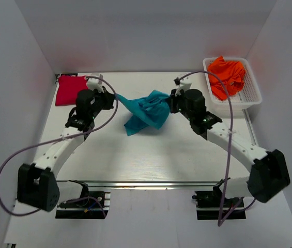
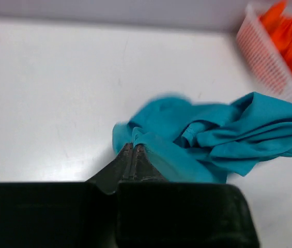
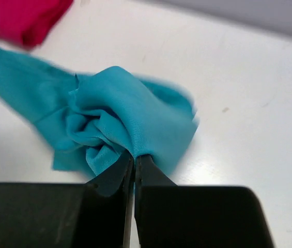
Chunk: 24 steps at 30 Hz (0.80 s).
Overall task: Fold and stack the t-shirts
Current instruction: Flatten out the tshirt
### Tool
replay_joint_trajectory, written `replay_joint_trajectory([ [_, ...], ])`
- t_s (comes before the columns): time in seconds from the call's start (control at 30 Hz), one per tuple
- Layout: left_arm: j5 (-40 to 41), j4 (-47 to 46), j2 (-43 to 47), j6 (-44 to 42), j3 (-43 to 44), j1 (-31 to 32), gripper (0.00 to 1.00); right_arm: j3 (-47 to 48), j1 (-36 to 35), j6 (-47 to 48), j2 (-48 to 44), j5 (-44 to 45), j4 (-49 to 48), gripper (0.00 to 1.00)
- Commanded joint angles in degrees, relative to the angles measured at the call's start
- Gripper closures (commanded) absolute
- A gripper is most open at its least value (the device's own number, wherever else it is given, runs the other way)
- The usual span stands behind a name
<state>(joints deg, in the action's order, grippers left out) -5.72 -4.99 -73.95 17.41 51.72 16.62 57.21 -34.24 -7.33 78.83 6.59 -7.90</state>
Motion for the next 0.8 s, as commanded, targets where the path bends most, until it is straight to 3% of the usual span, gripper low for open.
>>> replay_joint_trajectory([
  [0.0, 5.0, -1.4, 8.9, -1.0, -1.1, 0.2, 1.0, 0.6, 0.3, 3.2, -6.4, 8.2, -3.7, 1.0],
  [0.3, 15.9, -0.8, 28.3, -5.4, 3.4, 0.2, 1.0, 4.0, 0.2, 9.6, -21.0, 28.3, -6.2, 1.0],
  [0.47, 14.8, 1.7, 33.9, -8.2, 9.7, 0.2, 1.0, 11.1, 0.2, 13.0, -26.1, 23.5, -1.4, 1.0],
  [0.77, 5.9, 4.1, 40.5, -9.8, 19.1, -1.1, 1.0, 25.5, 0.1, 16.0, -32.6, -2.2, 10.9, 1.0],
])
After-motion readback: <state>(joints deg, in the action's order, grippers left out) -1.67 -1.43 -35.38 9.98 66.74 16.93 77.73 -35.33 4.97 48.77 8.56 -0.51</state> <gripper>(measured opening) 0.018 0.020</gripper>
